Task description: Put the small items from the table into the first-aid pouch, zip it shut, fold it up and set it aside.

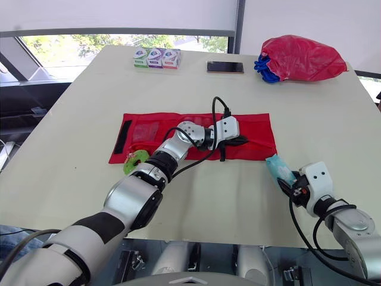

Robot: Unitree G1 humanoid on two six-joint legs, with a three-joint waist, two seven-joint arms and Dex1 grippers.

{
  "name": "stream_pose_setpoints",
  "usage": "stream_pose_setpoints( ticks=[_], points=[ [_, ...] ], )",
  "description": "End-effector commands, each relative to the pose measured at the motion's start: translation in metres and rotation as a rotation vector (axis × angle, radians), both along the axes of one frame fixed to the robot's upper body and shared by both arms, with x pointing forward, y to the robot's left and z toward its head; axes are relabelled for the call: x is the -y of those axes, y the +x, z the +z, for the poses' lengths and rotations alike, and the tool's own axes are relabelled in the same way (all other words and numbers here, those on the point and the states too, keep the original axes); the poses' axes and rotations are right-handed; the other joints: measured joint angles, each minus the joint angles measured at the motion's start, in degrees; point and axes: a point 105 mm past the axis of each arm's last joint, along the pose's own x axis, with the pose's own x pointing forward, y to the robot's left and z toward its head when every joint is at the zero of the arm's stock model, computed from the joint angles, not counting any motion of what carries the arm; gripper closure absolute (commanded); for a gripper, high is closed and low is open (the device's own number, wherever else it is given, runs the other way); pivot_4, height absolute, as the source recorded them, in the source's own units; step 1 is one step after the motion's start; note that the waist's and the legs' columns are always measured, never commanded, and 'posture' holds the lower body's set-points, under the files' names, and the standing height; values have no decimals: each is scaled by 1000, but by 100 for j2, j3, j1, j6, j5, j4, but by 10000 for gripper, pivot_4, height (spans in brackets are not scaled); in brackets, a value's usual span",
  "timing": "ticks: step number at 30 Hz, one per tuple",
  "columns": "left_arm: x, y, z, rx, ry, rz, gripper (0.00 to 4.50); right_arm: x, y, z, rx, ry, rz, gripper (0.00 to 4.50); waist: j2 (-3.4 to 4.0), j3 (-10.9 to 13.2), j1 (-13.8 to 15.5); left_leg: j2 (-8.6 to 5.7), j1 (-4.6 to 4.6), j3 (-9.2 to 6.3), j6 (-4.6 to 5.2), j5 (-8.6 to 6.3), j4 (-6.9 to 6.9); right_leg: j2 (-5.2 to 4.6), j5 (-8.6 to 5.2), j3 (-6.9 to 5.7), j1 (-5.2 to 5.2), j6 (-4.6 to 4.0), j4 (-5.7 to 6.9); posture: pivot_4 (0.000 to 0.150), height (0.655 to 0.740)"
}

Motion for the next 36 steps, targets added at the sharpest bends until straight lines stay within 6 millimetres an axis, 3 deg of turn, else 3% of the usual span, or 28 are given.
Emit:
stream_pose_setpoints(
  ticks=[1,3,11,18,23,32,36],
  points=[
    [10,-1,20,46,-57,-26,45000,4,-2,4,15,-27,-9,41022,0,0,1,0,0,0,0,0,0,0,0,0,0,0,0,1500,7400],
    [11,-2,20,43,-60,-28,45000,4,-2,5,21,-26,-9,44075,0,0,3,1,0,0,0,0,2,0,0,0,1,0,0,1500,7400],
    [13,-3,22,28,-81,-31,45000,-32,2,42,95,89,62,44130,1,0,-8,2,-1,0,0,0,2,0,0,0,0,0,0,1500,7400],
    [17,-6,23,24,-93,-40,45000,-38,10,41,47,73,57,44130,1,0,2,3,-5,-4,1,0,2,-1,0,-4,0,0,0,1500,7400],
    [26,-16,25,16,-116,-93,45000,-38,27,31,9,47,-11,44130,1,0,-13,1,-3,-2,1,0,3,-2,0,-2,0,0,1,1500,7400],
    [33,-39,10,-25,-100,-180,45000,-31,69,44,81,179,-256,44130,12,-3,-15,2,-2,1,1,1,1,-2,1,1,-2,-1,4,1500,7400],
    [39,-46,11,-31,-106,-201,45000,-43,85,48,109,264,-311,44130,15,-4,-16,-2,-2,-2,1,1,1,-1,1,-1,-2,-1,5,1500,7400]
  ],
)
